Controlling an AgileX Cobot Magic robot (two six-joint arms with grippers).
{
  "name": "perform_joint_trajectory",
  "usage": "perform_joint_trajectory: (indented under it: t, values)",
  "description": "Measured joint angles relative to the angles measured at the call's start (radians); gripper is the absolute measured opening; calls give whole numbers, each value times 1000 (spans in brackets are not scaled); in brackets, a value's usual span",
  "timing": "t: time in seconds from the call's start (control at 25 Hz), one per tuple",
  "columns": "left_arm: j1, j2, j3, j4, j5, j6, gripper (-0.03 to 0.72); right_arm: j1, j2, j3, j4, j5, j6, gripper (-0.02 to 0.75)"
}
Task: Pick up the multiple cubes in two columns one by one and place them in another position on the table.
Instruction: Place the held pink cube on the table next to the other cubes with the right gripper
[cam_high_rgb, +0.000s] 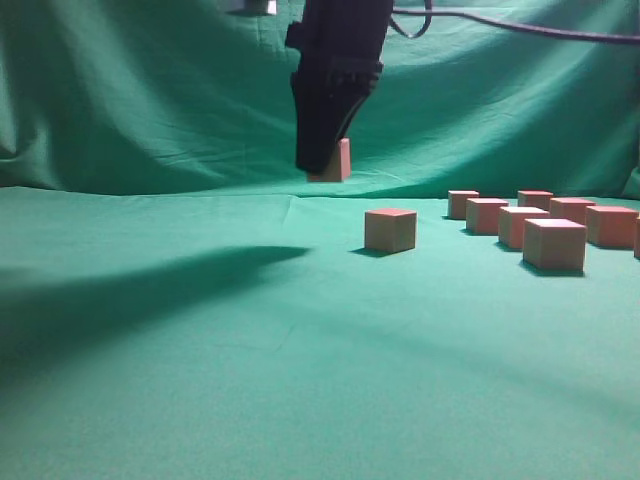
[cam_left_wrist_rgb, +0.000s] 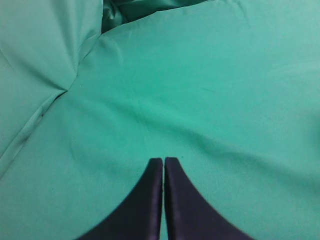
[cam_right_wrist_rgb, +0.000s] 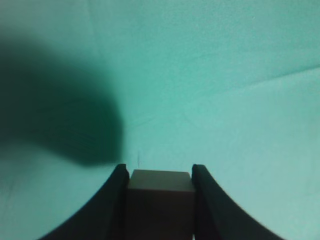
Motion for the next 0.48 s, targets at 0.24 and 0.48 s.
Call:
perform_joint_trajectory:
  t: [0.24,0.48]
  values:
    - [0,0,0,0,0,0,0,0,49,0,0,-71,-4,260]
    - [0,0,0,0,0,0,0,-6,67,0,-34,-81,-8,260]
